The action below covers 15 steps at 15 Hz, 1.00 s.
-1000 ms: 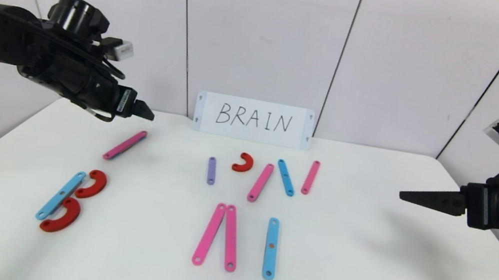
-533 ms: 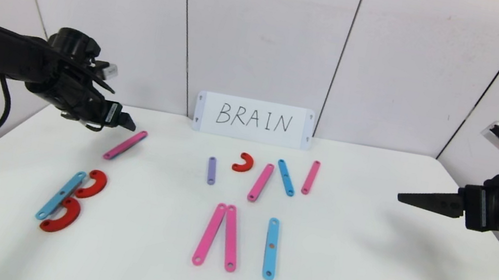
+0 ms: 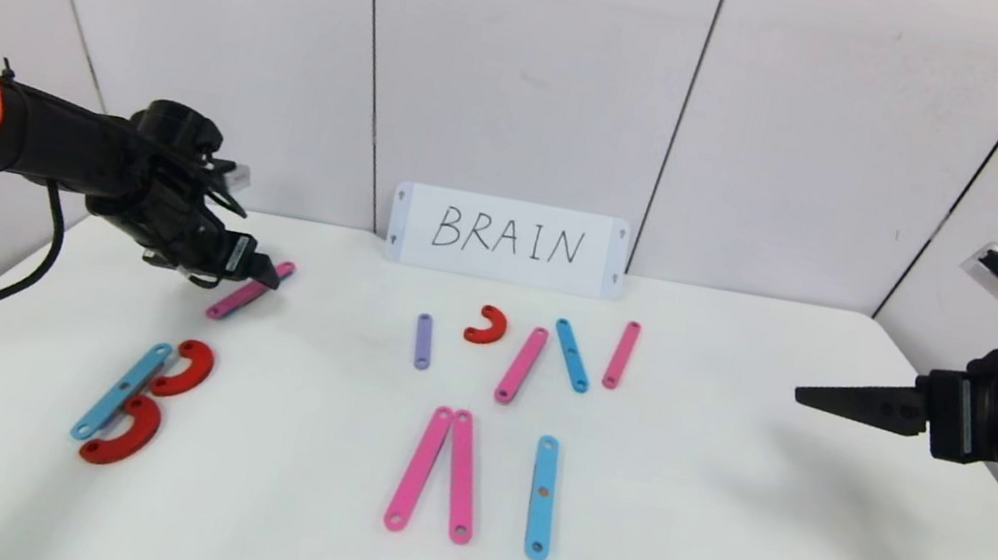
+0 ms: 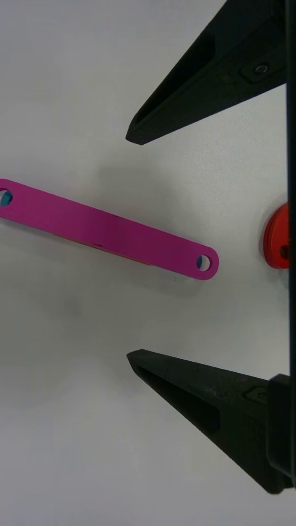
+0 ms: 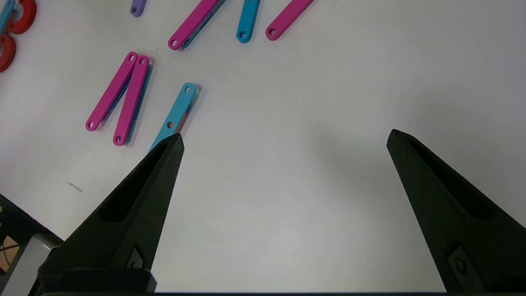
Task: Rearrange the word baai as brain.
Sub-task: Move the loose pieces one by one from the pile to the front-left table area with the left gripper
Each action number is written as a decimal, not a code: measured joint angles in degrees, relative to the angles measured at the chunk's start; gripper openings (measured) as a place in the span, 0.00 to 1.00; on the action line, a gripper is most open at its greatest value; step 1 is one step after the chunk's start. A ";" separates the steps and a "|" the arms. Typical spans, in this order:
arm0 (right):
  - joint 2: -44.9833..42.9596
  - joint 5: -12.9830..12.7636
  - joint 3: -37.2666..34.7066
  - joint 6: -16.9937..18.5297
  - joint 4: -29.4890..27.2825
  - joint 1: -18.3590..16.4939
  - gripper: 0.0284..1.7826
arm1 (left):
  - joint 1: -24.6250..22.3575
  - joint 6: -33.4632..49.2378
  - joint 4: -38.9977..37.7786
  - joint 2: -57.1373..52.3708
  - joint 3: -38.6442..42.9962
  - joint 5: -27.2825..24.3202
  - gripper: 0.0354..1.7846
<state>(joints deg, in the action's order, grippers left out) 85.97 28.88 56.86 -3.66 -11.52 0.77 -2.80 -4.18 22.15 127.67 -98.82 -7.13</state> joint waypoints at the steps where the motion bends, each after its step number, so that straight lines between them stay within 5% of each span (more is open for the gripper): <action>1: 0.00 0.02 -0.05 0.02 0.00 0.00 0.97 | 0.13 0.00 -0.05 0.57 -0.02 -0.02 0.98; 9: 0.00 0.04 -0.13 0.00 0.00 0.20 0.97 | 0.46 0.28 -0.07 3.19 -1.90 -0.02 0.90; 12: 0.02 0.02 -0.27 0.00 0.00 0.24 0.97 | 0.50 0.24 -0.10 3.50 -2.15 -0.04 0.68; 15: 0.02 0.02 -0.33 0.00 0.00 0.24 0.97 | 0.80 0.22 -0.11 3.67 -2.23 0.05 0.37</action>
<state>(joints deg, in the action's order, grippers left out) 85.99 28.90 56.53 -3.66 -11.52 1.01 -2.00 -3.96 22.04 131.34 -101.05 -7.08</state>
